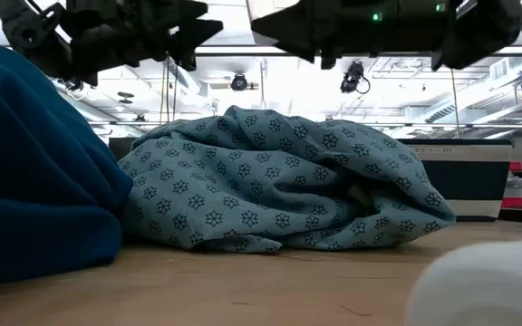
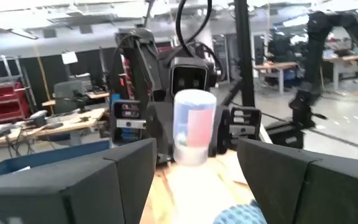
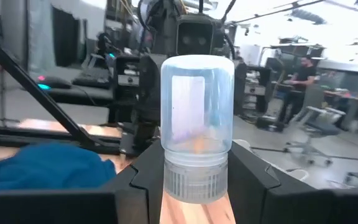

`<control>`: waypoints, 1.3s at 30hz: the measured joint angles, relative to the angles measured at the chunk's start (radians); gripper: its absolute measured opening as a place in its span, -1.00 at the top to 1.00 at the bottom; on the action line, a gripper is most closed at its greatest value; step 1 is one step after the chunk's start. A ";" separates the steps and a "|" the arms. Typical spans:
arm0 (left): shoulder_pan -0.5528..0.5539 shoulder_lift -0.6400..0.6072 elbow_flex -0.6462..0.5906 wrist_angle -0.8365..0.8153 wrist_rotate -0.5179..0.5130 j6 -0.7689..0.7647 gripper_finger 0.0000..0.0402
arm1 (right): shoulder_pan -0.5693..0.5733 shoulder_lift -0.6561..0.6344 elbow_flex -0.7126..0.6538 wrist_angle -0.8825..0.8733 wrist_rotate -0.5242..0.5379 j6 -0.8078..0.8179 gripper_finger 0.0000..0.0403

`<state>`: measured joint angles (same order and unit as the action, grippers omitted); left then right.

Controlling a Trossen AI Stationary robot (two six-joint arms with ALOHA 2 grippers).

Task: Pick & place medical supplies in basket/bin
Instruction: Put the transparent pill bottle into the gray bin

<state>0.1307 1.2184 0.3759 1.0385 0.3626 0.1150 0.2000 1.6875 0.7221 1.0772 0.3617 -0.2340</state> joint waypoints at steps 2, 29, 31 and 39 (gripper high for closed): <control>0.000 0.045 0.000 0.070 -0.035 -0.017 -0.15 | -0.030 0.000 -0.011 0.011 -0.041 0.017 0.34; 0.002 0.244 0.147 0.138 -0.047 -0.030 -0.49 | -0.183 0.001 -0.011 0.019 -0.265 0.039 0.34; 0.002 0.244 0.147 0.145 -0.060 -0.022 -0.48 | -0.183 0.001 -0.011 0.021 -0.265 0.038 0.34; 0.009 0.244 0.148 0.165 -0.078 -0.015 -0.41 | -0.183 0.001 -0.011 0.034 -0.276 0.035 0.34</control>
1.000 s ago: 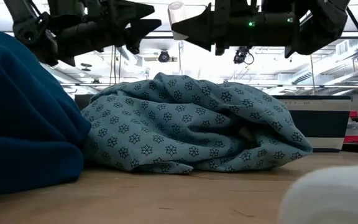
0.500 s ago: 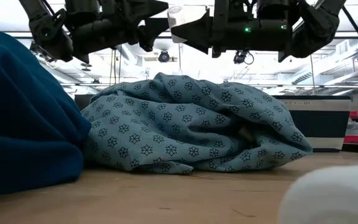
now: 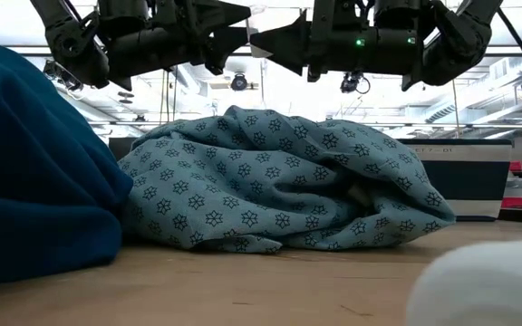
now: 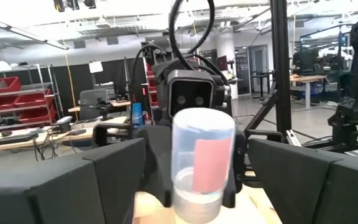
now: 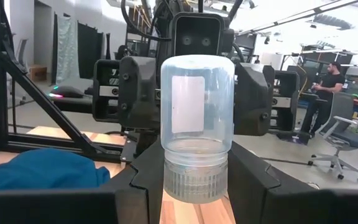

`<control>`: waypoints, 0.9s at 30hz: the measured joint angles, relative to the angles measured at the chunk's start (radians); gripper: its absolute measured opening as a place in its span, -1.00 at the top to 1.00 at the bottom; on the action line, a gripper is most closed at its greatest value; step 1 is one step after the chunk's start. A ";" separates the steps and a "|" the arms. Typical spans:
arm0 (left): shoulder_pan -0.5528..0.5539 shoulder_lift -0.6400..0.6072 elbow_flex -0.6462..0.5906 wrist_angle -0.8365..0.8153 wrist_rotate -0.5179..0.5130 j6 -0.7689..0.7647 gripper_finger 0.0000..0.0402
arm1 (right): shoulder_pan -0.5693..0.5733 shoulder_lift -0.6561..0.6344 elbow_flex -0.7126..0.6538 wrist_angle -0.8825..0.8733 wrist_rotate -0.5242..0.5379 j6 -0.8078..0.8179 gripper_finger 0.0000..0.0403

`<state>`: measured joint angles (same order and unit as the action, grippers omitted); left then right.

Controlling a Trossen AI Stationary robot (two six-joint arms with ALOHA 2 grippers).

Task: Pick & place medical supplies in basket/bin
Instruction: Put the transparent pill bottle into the gray bin

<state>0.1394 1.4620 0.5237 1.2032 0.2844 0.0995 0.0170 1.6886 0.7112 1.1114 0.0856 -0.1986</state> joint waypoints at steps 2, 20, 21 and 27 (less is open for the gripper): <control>0.000 0.001 0.007 -0.004 0.000 0.009 -0.39 | 0.000 0.000 0.000 0.002 0.000 0.000 0.34; 0.005 0.124 0.109 0.010 0.008 0.025 -0.11 | -0.002 0.000 0.000 0.015 -0.004 0.000 0.34; 0.005 0.125 0.109 0.017 0.009 0.026 -0.04 | -0.002 0.000 0.000 0.015 -0.005 0.000 0.34; 0.004 0.125 0.109 0.022 0.015 0.047 0.28 | -0.004 0.000 0.000 0.014 -0.003 -0.001 0.34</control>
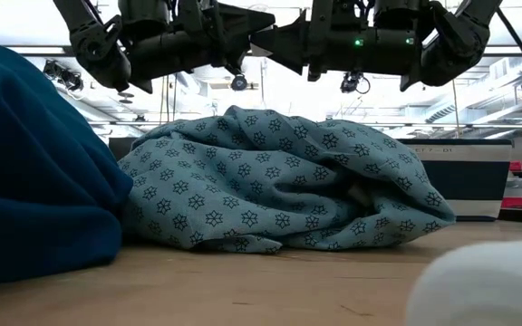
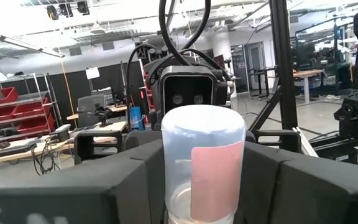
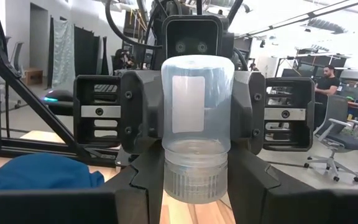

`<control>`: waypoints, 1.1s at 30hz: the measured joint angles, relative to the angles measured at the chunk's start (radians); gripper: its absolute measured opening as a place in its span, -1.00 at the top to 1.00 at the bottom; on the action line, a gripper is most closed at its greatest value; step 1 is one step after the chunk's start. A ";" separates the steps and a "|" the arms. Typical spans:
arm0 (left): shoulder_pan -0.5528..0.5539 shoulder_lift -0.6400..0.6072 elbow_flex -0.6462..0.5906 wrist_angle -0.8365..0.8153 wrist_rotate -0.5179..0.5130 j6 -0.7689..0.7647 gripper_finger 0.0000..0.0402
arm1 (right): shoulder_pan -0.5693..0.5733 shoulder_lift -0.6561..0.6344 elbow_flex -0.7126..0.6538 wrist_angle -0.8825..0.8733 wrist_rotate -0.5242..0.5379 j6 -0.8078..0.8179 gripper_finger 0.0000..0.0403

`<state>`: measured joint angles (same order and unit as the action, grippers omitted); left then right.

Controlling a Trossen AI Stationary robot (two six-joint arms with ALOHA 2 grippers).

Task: Pick & place medical supplies in basket/bin
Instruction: Put the transparent pill bottle into the gray bin

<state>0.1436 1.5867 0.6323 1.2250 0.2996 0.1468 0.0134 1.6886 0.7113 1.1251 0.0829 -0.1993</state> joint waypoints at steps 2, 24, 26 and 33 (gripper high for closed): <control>0.000 0.000 0.000 -0.001 0.000 0.001 0.28 | -0.003 0.000 0.000 -0.006 -0.003 0.000 0.34; 0.000 0.000 0.000 0.001 0.027 0.007 0.28 | -0.011 0.001 0.000 -0.170 0.069 0.012 -0.76; 0.002 0.000 0.000 -0.001 0.039 0.000 0.28 | -0.012 0.001 0.000 -0.196 0.078 0.012 -0.80; 0.027 -0.003 -0.021 -0.010 0.040 -0.007 0.28 | -0.002 0.001 0.000 -0.247 0.077 0.014 -0.65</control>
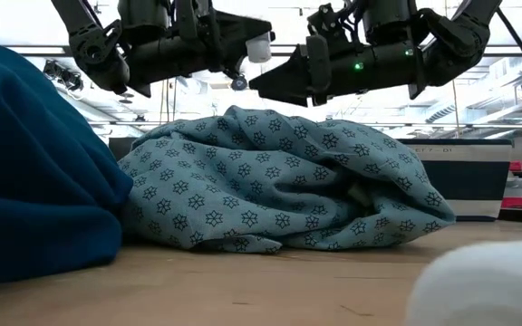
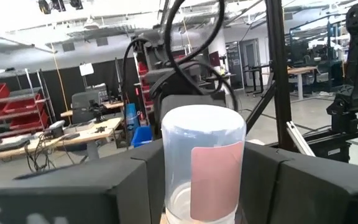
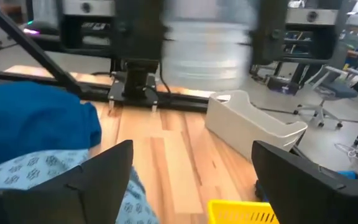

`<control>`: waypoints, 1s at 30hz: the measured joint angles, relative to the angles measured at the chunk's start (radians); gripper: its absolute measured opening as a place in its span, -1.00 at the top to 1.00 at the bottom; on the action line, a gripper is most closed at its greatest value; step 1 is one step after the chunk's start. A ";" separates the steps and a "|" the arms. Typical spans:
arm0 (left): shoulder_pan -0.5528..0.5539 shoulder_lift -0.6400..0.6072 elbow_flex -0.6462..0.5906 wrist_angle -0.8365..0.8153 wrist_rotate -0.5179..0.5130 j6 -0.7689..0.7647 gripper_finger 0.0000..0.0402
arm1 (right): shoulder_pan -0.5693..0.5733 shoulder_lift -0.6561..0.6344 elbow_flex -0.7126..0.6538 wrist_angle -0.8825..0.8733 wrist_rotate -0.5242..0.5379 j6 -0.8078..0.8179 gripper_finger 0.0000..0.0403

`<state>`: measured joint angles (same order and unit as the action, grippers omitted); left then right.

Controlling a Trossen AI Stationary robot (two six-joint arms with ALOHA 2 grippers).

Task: Pick & place medical supplies in basket/bin
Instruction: Put the transparent pill bottle into the gray bin

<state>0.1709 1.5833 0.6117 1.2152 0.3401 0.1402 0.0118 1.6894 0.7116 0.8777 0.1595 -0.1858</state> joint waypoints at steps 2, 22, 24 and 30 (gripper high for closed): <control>0.024 -0.004 -0.015 -0.005 -0.001 -0.012 0.28 | 0.003 0.000 0.000 -0.015 -0.003 0.006 -0.61; 0.250 -0.128 -0.044 -0.309 -0.027 0.044 0.28 | 0.004 -0.135 0.132 -0.947 -0.025 0.162 -0.57; 0.269 -0.133 -0.043 -0.329 -0.052 0.056 0.28 | 0.010 -0.135 0.149 -1.051 -0.025 0.192 -0.57; 0.337 -0.178 -0.044 -0.442 -0.173 0.103 0.28 | 0.041 -0.135 0.151 -1.172 -0.018 0.235 -0.57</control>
<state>0.5076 1.4055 0.5682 0.7732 0.1666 0.2431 0.0531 1.5547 0.8628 -0.2946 0.1417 0.0495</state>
